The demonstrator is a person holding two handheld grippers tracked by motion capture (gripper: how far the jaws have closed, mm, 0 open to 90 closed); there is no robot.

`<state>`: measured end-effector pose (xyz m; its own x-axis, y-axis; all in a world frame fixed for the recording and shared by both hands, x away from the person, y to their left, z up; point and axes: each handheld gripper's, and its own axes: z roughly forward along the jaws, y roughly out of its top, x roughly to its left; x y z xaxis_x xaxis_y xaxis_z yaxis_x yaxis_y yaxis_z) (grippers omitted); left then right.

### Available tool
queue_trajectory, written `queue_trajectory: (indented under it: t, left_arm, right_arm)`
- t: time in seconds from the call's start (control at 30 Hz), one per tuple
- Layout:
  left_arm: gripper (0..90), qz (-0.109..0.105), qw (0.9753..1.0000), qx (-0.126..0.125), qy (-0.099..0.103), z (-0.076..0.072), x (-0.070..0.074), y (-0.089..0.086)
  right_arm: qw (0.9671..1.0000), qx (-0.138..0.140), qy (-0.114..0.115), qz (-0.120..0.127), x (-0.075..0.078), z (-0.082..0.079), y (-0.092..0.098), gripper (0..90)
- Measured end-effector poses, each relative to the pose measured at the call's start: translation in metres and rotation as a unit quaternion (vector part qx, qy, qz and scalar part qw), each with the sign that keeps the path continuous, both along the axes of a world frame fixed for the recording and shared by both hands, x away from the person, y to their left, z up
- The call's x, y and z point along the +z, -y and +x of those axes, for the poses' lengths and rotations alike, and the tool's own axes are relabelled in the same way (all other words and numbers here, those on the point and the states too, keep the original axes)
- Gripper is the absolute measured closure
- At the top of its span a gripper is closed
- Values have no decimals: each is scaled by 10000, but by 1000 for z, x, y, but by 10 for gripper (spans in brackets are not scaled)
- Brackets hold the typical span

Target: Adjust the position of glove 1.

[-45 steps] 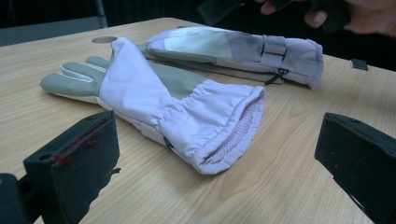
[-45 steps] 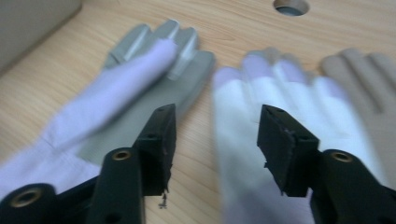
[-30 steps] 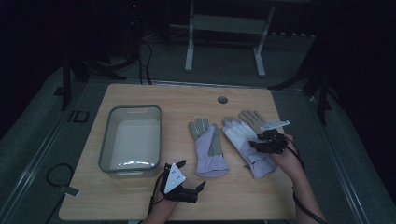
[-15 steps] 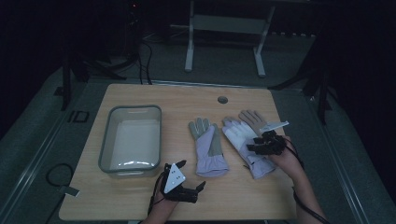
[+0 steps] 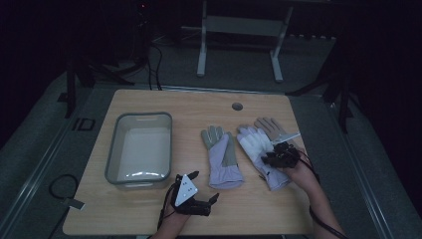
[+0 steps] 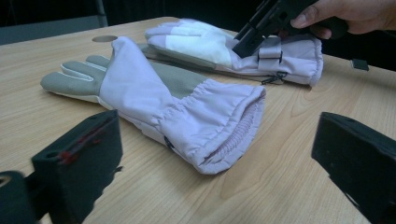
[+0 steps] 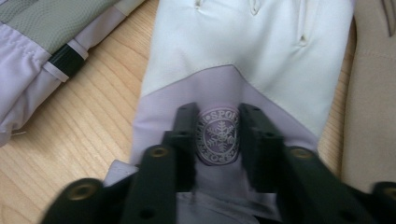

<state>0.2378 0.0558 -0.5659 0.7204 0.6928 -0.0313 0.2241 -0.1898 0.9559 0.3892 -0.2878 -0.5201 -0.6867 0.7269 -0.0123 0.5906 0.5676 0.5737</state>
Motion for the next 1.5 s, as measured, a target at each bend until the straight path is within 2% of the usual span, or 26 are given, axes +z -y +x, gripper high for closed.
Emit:
queue_trajectory:
  t: [0.13, 0.27, 0.43, 0.47, 0.5, 0.53, 0.57, 0.63, 0.77, 0.8, 0.87, 0.97, 1.03, 1.23, 1.37, 1.5]
  left_arm:
    - [23, 10, 10000, 8, -2, 0, 0, 0]
    - [23, 15, 10000, 16, 0, 0, 0, 0]
    - [23, 16, 10000, 10, 11, 0, 0, 0]
    - [23, 16, 10000, 10, 11, 0, 0, 0]
    - [23, 8, 10000, 9, 15, 0, 0, 0]
    - [21, 20, 10000, 10, 31, -1, 0, 0]
    - [21, 38, 10000, 8, 41, -1, 0, 0]
    - [17, 67, 10000, 16, 70, -2, 0, 1]
    - [6, 67, 9999, 67, 119, -3, 0, 1]
    - [0, 74, 9998, 120, 149, -3, 0, 0]
    - [0, 21, 9998, 115, 150, -3, 0, -1]
    - [0, 109, 9997, 116, 162, -3, 0, 0]
    - [0, 161, 9996, 104, 189, -4, 0, 1]
    - [0, 102, 9999, 69, 115, -2, 0, 0]
    - [0, 86, 9999, 41, 104, -2, 0, 0]
    - [0, 93, 9999, 40, 96, -2, 0, 0]
  right_arm:
    - [9997, -185, 134, 18, 4, -7, -1, 782]
    - [9988, -417, 226, 91, 16, -16, -3, 797]
    - [9943, -956, 419, 191, 34, -24, -6, 798]
    - [9943, -956, 419, 191, 34, -24, -6, 798]
    - [9930, -1076, 422, 245, 39, -26, -6, 798]
    - [9893, -1326, 525, 317, 49, -30, -5, 797]
    - [9862, -1482, 687, 278, 56, -33, -5, 797]
    - [9821, -1660, 855, 243, 66, -40, -6, 797]
    - [9772, -1921, 873, 225, 76, -47, -2, 796]
    - [9749, -2051, 843, 216, 76, -47, 1, 796]
    - [9725, -2195, 757, 174, 72, -44, 5, 792]
    - [9715, -2259, 721, 58, 59, -40, 9, 786]
    - [9707, -2329, 587, -69, 45, -34, 10, 785]
    - [9643, -2634, 278, 3, 19, -18, 19, 763]
    - [9643, -2638, 250, 46, 11, -14, 19, 729]
    - [9649, -2611, 260, 118, 11, -13, 20, 670]
